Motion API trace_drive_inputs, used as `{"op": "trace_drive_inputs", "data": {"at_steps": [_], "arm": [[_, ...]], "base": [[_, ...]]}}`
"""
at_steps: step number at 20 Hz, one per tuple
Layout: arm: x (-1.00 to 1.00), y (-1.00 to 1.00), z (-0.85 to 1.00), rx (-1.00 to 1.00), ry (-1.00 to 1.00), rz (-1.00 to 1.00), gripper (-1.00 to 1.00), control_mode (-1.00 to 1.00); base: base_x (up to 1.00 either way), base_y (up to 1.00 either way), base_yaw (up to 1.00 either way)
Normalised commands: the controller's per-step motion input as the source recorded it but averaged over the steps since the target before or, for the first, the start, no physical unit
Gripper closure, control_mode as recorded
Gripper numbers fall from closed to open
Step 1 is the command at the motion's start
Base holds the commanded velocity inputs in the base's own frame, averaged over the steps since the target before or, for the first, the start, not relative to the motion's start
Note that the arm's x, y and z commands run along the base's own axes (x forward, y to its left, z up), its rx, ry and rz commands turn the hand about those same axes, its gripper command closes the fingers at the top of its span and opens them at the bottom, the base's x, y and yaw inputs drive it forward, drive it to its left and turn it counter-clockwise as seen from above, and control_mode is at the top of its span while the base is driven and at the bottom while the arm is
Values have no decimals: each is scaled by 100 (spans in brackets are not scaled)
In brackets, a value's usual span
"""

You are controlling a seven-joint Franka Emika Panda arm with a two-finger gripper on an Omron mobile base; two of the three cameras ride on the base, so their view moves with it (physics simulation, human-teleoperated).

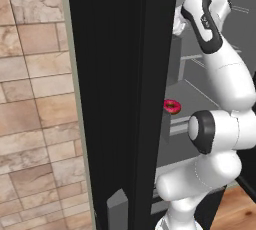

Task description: Place the ketchup and mustard from the counter to the top shelf of the fridge. If the existing items in the fridge are on the top shelf, move them to other shelves.

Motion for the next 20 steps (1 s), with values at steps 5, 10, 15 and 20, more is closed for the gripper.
{"op": "trace_drive_inputs", "data": {"at_steps": [5,10,15,20], "arm": [[-31,-31,2,1,0,-2,-100,-100],[-75,-25,4,1,-8,-3,-100,-100],[-100,-2,1,0,-17,0,-100,-100],[-100,0,-5,0,-12,0,-100,-100]], "base": [[0,0,0],[0,0,0],[0,0,0],[0,0,0]]}}
